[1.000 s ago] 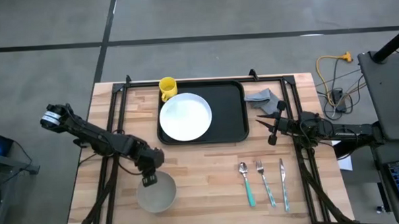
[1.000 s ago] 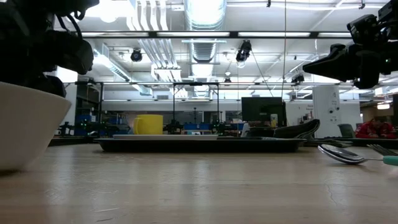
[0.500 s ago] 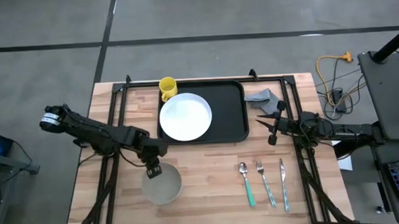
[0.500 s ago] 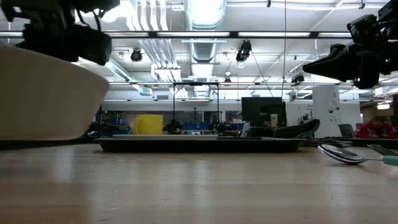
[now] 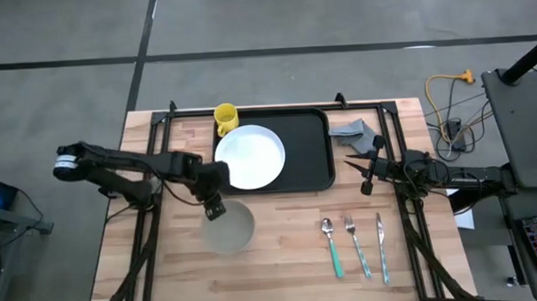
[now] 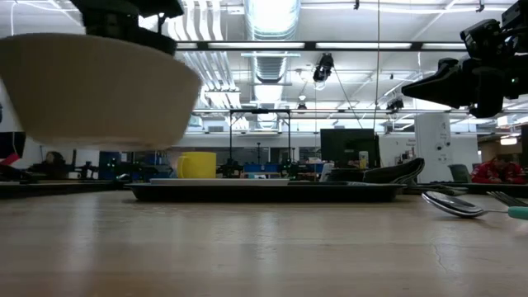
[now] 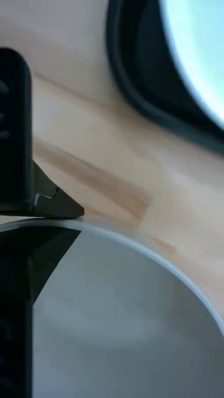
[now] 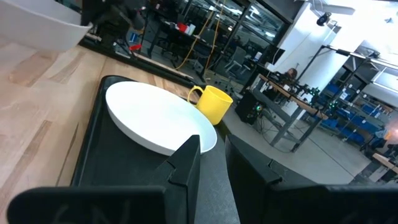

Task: Set up tray
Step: Put the gray bowl on top of the white plate on the black serving tray, then put the gray napkin on the black serving tray to the right of the white plate

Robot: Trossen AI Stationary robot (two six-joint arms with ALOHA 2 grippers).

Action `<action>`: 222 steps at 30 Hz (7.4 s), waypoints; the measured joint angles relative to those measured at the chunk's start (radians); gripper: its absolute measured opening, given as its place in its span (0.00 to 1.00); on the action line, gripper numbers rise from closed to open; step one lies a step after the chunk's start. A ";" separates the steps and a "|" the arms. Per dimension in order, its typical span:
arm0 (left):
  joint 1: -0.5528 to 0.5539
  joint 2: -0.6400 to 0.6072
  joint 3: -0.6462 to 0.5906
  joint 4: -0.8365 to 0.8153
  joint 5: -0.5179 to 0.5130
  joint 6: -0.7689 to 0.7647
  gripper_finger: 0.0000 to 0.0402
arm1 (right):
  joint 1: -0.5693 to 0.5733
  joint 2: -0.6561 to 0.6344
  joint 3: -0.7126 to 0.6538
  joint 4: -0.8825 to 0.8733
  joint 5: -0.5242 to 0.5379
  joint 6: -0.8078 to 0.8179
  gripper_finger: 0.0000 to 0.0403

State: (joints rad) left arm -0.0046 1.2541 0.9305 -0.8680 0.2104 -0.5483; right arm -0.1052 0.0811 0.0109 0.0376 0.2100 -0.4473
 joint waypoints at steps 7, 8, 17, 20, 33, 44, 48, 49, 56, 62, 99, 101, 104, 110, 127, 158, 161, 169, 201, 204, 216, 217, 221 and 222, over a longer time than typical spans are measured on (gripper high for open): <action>0.091 0.002 0.067 -0.001 0.000 0.038 0.00 | 0.000 0.000 0.000 0.000 0.000 0.002 0.17; 0.100 0.002 0.072 0.000 0.000 0.042 0.00 | 0.000 0.000 0.000 0.000 0.000 0.000 0.17; 0.164 0.023 0.079 -0.031 0.000 0.042 0.00 | 0.000 0.000 0.000 0.000 0.000 0.000 0.17; 0.181 0.057 0.087 -0.064 0.000 0.039 0.00 | 0.000 0.000 0.000 0.000 0.000 0.002 0.17; 0.385 0.202 0.220 -0.069 -0.036 0.046 0.00 | 0.000 0.000 0.000 0.000 0.000 0.002 0.17; 0.545 0.240 0.238 -0.015 -0.035 0.023 0.00 | 0.000 0.000 0.000 0.000 0.000 0.000 0.17; 0.573 0.240 0.234 0.021 -0.035 0.015 0.00 | 0.000 0.000 0.000 0.000 0.000 0.000 0.17; 0.580 0.240 0.234 0.023 -0.038 0.015 0.00 | 0.000 0.000 0.000 0.000 0.000 0.000 0.17; 0.617 0.240 0.209 0.080 -0.063 0.014 0.00 | 0.000 0.000 0.000 0.000 0.000 0.001 0.17; 0.620 0.240 0.175 0.101 -0.061 0.012 0.00 | 0.000 0.000 0.000 0.000 0.000 0.000 0.17; 0.651 0.240 0.038 0.295 -0.067 0.014 0.00 | 0.000 0.000 0.000 0.000 0.000 0.001 0.17; 0.652 0.240 0.038 0.305 -0.067 0.015 0.00 | 0.000 0.000 0.000 0.000 0.000 0.000 0.17; 0.653 0.240 0.038 0.310 -0.067 0.015 0.00 | 0.000 0.000 0.000 0.000 0.000 0.001 0.17; 0.653 0.240 0.038 0.309 -0.061 0.015 0.01 | 0.000 0.000 0.000 0.000 0.000 0.000 0.17; 0.653 0.240 0.007 0.315 -0.055 0.015 0.01 | 0.000 0.000 0.000 0.000 0.000 0.000 0.17; 0.654 0.239 0.007 0.356 -0.055 0.010 0.19 | 0.000 0.000 0.000 0.000 0.000 0.001 0.17; 0.653 0.238 0.007 0.351 -0.055 0.010 0.20 | 0.000 0.000 0.000 0.000 0.000 0.000 0.17; 0.653 0.217 0.058 0.234 -0.051 0.011 0.20 | 0.000 0.000 0.000 0.000 0.000 0.001 0.17; 0.561 -0.066 0.119 0.239 -0.044 0.044 0.20 | 0.000 0.000 0.000 0.000 0.000 0.000 0.17; 0.508 -0.066 0.119 0.246 -0.045 0.051 0.20 | 0.000 0.000 0.000 0.000 0.000 0.000 0.17; 0.276 -0.136 0.116 0.494 -0.044 0.084 0.20 | 0.000 0.000 0.000 0.000 0.000 0.001 0.17; 0.261 -0.149 0.115 0.512 -0.044 0.085 0.20 | 0.000 0.000 0.000 0.000 0.000 0.000 0.17; 0.204 -0.210 0.104 0.529 -0.046 0.111 0.20 | 0.000 0.000 0.000 0.000 0.000 0.001 0.17; 0.189 -0.227 0.099 0.530 -0.052 0.111 0.20 | 0.000 0.000 0.000 0.000 0.000 0.000 0.17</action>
State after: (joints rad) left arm 0.1840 1.0269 1.0292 -0.3380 0.1588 -0.4370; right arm -0.1055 0.0814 0.0112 0.0380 0.2102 -0.4473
